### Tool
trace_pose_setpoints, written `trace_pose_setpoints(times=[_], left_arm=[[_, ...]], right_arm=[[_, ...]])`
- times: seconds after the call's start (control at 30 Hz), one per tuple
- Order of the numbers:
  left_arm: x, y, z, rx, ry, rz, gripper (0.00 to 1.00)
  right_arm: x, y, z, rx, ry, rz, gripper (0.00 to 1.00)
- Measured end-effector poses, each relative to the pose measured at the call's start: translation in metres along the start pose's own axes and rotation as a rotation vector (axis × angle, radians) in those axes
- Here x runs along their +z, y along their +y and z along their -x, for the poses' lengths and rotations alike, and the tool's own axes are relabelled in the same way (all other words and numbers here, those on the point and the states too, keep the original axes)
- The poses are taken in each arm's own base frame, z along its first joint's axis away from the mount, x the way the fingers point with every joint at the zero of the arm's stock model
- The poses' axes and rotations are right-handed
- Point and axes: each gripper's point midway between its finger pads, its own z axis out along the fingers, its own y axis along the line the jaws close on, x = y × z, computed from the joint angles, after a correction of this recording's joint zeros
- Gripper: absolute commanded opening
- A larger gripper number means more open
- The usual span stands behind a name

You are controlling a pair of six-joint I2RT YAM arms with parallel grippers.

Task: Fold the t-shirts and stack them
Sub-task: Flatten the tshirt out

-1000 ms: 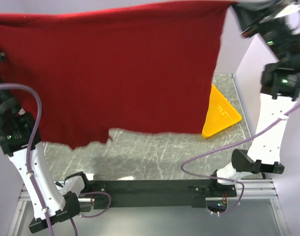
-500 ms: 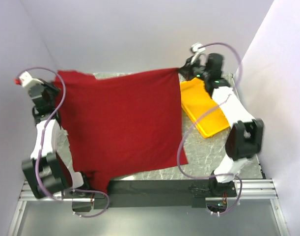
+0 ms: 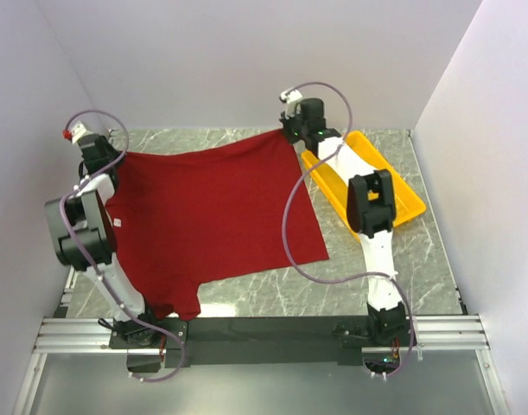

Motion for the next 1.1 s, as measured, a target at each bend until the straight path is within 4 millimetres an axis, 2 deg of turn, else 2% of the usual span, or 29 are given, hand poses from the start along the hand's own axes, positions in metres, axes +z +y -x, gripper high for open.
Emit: trace_pose_setpoints(times=[0.1, 0.2, 0.33, 0.37, 0.4, 0.43, 0.47, 0.5, 0.53, 0.57, 0.6, 0.63, 0.67, 0.7, 0.73, 0.77, 0.87, 0.93, 1.03, 1.1], left_arm=[[0.023, -0.004, -0.004, 0.000, 0.023, 0.009, 0.01], [0.036, -0.003, -0.013, -0.006, 0.046, 0.031, 0.01], [0.048, 0.005, -0.025, -0.016, 0.076, 0.082, 0.02], [0.052, 0.007, -0.027, -0.015, 0.084, 0.096, 0.04], [0.055, 0.008, -0.027, -0.015, 0.085, 0.102, 0.07], [0.058, 0.009, -0.028, -0.017, 0.089, 0.111, 0.21], [0.061, 0.010, -0.029, -0.017, 0.093, 0.117, 0.28], [0.063, 0.010, -0.029, -0.019, 0.096, 0.122, 0.34], [0.065, 0.010, -0.029, -0.021, 0.099, 0.126, 0.44], [0.066, 0.011, -0.029, -0.020, 0.106, 0.134, 0.47], [0.067, 0.010, -0.028, -0.022, 0.108, 0.138, 0.52], [0.067, 0.010, -0.026, -0.022, 0.109, 0.140, 0.62], [0.067, 0.008, -0.023, -0.017, 0.111, 0.140, 0.68], [0.067, 0.005, -0.018, -0.014, 0.105, 0.137, 0.69], [0.067, 0.002, -0.011, -0.011, 0.097, 0.131, 0.75], [0.065, -0.001, -0.004, -0.004, 0.086, 0.123, 0.76], [0.049, -0.009, 0.014, 0.002, 0.082, 0.113, 0.76], [0.026, -0.018, 0.030, -0.002, 0.085, 0.097, 0.75], [-0.029, -0.031, 0.051, -0.043, 0.086, 0.058, 0.74], [-0.079, -0.034, 0.050, -0.094, 0.108, 0.035, 0.73]], right_arm=[[0.016, 0.000, 0.014, -0.024, -0.017, -0.068, 0.00], [0.024, 0.001, 0.020, -0.052, -0.023, -0.128, 0.00], [0.032, -0.002, 0.011, -0.086, 0.001, -0.206, 0.01], [0.035, -0.003, 0.008, -0.093, 0.009, -0.223, 0.04], [0.036, -0.005, 0.006, -0.097, 0.013, -0.238, 0.11], [0.039, -0.008, 0.004, -0.102, 0.018, -0.256, 0.17], [0.041, -0.012, 0.001, -0.106, 0.021, -0.274, 0.24], [0.043, -0.015, -0.004, -0.112, 0.029, -0.289, 0.43], [0.044, -0.016, -0.006, -0.111, 0.034, -0.300, 0.50], [0.044, -0.018, -0.009, -0.117, 0.041, -0.309, 0.61], [0.044, -0.019, -0.010, -0.122, 0.046, -0.313, 0.65], [0.044, -0.021, -0.010, -0.126, 0.046, -0.315, 0.69], [0.044, -0.022, -0.007, -0.131, 0.035, -0.315, 0.76], [0.044, -0.021, -0.004, -0.134, 0.024, -0.312, 0.79], [0.042, -0.020, -0.002, -0.144, 0.016, -0.303, 0.83], [0.040, -0.017, -0.005, -0.153, 0.023, -0.288, 0.88], [0.024, -0.003, -0.010, -0.208, 0.047, -0.194, 0.90], [0.001, 0.015, -0.013, -0.269, 0.058, -0.067, 0.90], [-0.058, 0.053, -0.017, -0.395, 0.061, 0.201, 0.88], [-0.105, 0.072, -0.016, -0.505, 0.051, 0.359, 0.85]])
